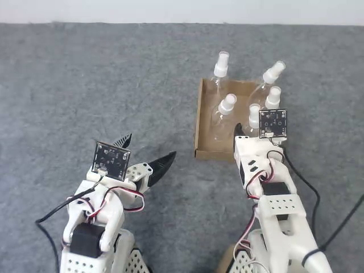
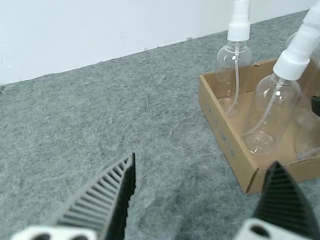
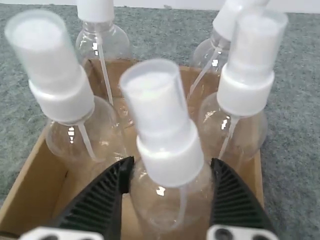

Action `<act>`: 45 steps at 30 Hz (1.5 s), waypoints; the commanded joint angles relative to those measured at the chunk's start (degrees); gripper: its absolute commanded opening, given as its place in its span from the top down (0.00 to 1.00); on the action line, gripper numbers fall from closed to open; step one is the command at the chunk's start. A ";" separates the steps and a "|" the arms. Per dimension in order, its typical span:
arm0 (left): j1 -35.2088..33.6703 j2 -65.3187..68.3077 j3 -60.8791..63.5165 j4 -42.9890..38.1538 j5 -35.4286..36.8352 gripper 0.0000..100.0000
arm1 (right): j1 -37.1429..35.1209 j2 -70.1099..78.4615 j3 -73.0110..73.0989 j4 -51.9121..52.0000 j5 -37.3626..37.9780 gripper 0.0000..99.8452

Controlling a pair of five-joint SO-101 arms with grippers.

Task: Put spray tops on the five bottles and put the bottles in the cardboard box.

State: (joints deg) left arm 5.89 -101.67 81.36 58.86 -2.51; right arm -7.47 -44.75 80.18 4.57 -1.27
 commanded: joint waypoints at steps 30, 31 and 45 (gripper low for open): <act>0.18 -0.79 -0.40 -0.53 -0.53 0.63 | 0.04 -4.88 0.00 0.13 -0.35 0.73; 0.18 -0.79 -0.40 -0.53 -0.53 0.63 | 0.04 -6.46 0.09 1.01 -0.35 0.73; 0.18 -0.79 -0.40 -0.44 -0.44 0.63 | 0.57 -29.05 -10.64 26.51 -0.35 0.73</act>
State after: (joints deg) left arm 5.89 -101.67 81.36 58.86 -2.51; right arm -7.30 -69.10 75.16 25.93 -1.27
